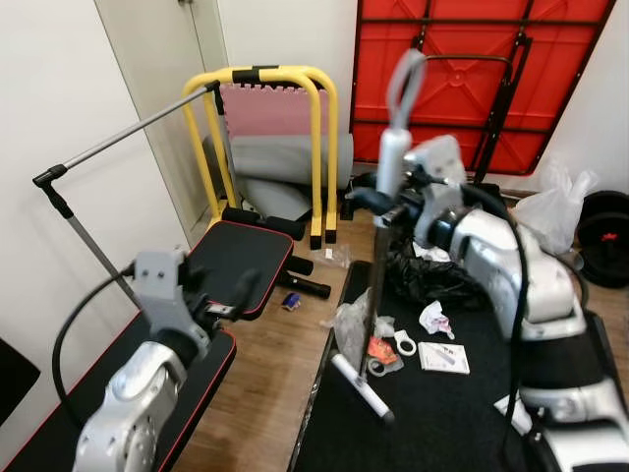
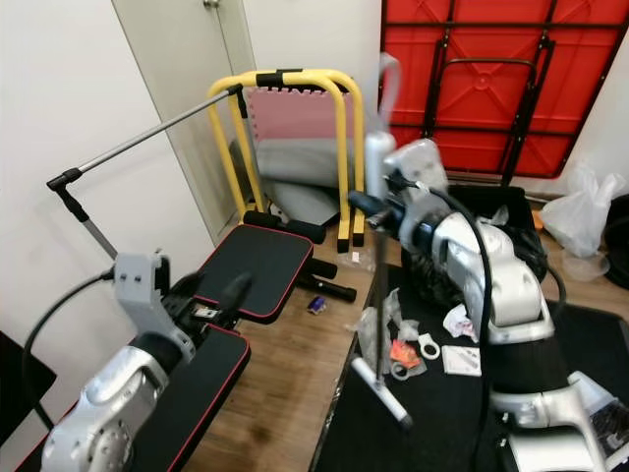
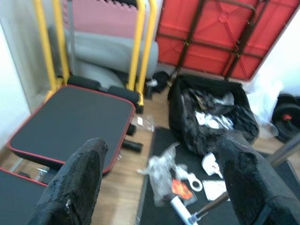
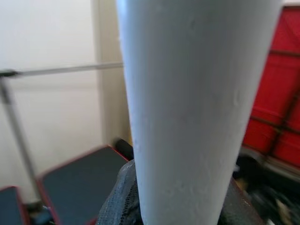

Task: Sweep floor

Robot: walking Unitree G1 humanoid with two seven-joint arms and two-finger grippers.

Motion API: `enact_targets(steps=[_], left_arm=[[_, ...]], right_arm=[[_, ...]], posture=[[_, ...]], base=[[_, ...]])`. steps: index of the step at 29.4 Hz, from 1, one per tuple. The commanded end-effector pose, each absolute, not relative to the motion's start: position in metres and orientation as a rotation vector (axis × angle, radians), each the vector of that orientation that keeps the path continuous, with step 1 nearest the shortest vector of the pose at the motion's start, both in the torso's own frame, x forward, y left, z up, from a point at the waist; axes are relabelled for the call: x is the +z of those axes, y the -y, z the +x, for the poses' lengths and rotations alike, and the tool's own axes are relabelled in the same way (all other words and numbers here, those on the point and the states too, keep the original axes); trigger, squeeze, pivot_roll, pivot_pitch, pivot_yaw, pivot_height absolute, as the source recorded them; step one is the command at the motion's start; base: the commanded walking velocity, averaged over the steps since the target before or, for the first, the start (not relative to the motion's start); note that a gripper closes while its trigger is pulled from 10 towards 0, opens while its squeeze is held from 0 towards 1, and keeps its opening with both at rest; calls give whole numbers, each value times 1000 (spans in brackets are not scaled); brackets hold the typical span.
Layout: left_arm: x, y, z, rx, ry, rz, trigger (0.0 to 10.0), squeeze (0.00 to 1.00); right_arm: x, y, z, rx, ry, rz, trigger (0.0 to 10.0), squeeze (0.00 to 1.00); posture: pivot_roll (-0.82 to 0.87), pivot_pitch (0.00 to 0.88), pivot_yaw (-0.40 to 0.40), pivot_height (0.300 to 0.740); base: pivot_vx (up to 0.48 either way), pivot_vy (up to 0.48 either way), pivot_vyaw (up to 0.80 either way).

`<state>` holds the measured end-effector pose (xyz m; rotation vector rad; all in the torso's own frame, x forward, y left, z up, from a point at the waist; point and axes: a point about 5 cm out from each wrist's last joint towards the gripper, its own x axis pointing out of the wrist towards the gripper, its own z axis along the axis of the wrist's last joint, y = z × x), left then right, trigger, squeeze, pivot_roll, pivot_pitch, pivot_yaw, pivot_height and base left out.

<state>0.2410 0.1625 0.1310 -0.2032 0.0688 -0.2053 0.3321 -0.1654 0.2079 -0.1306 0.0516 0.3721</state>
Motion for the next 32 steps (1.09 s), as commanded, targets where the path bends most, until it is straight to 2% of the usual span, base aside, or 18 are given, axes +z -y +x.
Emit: enact_targets(steps=[1, 5, 6, 11, 16, 22, 32], left_arm=[[130, -156, 240, -202, -66, -221, 10000, 0], [120, -134, 231, -221, -112, -278, 10000, 0], [121, -126, 226, -276, -98, -284, 0, 0], [121, -114, 219, -334, -90, -273, 0, 0], [122, -117, 223, -277, -76, -245, 0, 0], [124, -118, 230, -292, -59, -176, 0, 0], [128, -122, 237, -245, -52, -176, 0, 0]], right_arm=[[216, 163, 330, 356, -1, -131, 10000, 0], [202, 159, 318, 308, -4, -96, 10000, 0], [199, 156, 314, 298, 4, -83, 10000, 0], [198, 147, 310, 273, 38, -63, 10000, 0], [196, 143, 310, 257, 49, -83, 10000, 0], [203, 137, 320, 268, 84, -88, 10000, 0], [211, 136, 324, 236, 112, -49, 10000, 0]], posture=[[-224, 0, -27, 740], [-233, 0, -20, 740], [-234, 0, -21, 740], [-230, 0, -28, 740], [-229, 0, -36, 740], [-233, 0, -12, 740], [-233, 0, -1, 740]], base=[[0, 0, 0], [0, 0, 0], [0, 0, 0], [0, 0, 0], [0, 0, 0], [0, 0, 0], [0, 0, 0]])
